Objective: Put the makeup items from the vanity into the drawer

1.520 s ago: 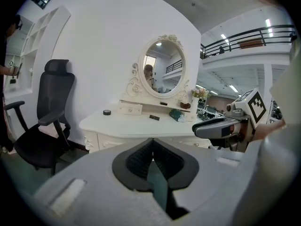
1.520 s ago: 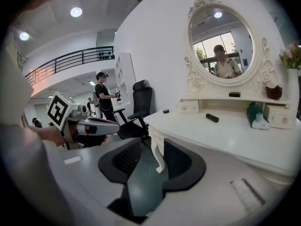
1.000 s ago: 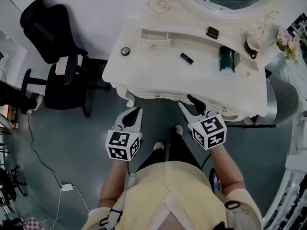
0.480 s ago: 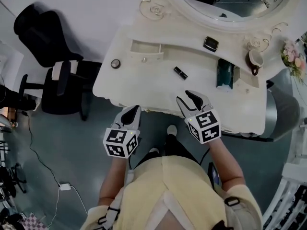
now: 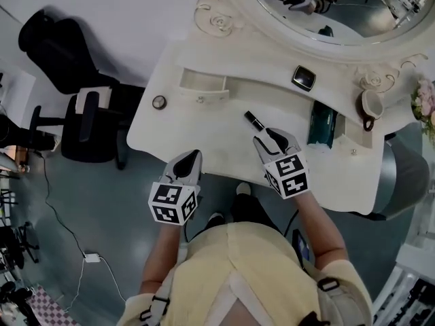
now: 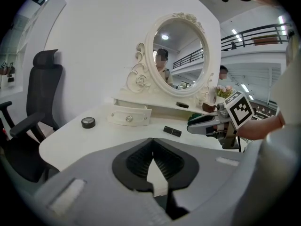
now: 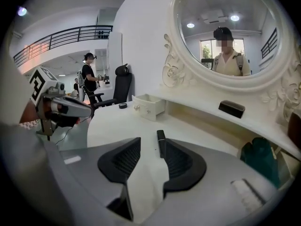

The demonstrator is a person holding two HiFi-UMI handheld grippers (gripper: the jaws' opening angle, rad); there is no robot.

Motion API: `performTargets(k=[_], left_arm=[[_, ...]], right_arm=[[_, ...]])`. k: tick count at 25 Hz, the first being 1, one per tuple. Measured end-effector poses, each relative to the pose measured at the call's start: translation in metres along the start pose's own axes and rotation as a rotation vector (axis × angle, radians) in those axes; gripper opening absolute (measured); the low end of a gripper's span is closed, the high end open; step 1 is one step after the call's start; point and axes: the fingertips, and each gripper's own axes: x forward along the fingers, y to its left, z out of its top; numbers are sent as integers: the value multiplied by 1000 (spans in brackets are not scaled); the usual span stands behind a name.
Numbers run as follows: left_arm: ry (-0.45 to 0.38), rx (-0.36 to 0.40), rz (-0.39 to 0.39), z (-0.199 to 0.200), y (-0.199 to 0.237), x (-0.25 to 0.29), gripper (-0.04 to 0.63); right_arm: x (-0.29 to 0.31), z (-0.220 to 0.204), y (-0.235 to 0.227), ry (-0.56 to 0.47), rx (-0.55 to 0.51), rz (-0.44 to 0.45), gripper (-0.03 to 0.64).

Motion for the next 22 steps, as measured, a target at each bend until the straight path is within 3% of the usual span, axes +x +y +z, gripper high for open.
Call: performTargets(k=[22], left_arm=[[59,-37,89,-1,11,32,3]], right_arm=[[59,-26,-17,177,-50,91,132]])
